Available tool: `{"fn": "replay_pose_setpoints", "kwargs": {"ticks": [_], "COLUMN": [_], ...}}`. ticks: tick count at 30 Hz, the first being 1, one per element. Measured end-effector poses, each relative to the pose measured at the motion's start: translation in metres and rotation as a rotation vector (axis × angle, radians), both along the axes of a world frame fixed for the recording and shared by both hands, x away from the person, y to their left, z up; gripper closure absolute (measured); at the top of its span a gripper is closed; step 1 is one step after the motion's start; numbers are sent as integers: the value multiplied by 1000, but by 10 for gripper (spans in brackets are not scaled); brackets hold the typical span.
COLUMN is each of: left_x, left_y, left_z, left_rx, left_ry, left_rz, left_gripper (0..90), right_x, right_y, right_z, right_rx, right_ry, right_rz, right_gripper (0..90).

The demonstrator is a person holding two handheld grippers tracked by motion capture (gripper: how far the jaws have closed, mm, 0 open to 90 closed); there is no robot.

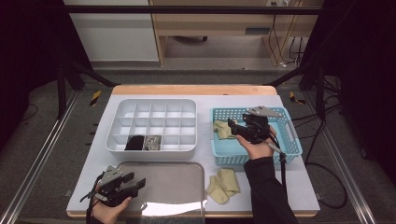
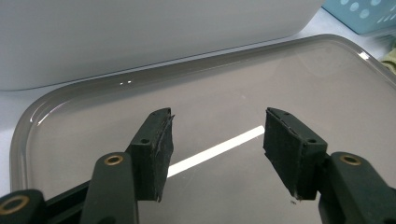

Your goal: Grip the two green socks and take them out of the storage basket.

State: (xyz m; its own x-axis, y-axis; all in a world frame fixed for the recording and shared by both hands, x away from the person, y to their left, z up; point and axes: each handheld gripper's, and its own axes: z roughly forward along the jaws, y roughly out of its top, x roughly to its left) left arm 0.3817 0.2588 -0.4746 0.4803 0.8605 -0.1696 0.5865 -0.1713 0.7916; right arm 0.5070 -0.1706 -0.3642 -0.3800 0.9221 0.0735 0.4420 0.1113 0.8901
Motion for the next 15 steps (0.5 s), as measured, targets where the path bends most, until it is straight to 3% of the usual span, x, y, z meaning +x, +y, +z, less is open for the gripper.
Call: {"fn": "replay_pose_setpoints", "kwargs": {"ticks": [7, 12, 15], "left_x": [0, 0, 0], "left_y": [0, 0, 0], "left_z": [0, 0, 0], "left_rx": [-3, -4, -4], "left_ry": [2, 2, 3], "left_rz": [-1, -3, -4], "left_gripper": [415, 415, 415], "right_x": [31, 50, 60], "right_y": [3, 6, 7], "right_z": [-4, -15, -25], "right_rx": [-33, -16, -33], "right_ry": [17, 50, 73], "right_rz": [1, -11, -26], "right_gripper": [400, 405, 409]}}
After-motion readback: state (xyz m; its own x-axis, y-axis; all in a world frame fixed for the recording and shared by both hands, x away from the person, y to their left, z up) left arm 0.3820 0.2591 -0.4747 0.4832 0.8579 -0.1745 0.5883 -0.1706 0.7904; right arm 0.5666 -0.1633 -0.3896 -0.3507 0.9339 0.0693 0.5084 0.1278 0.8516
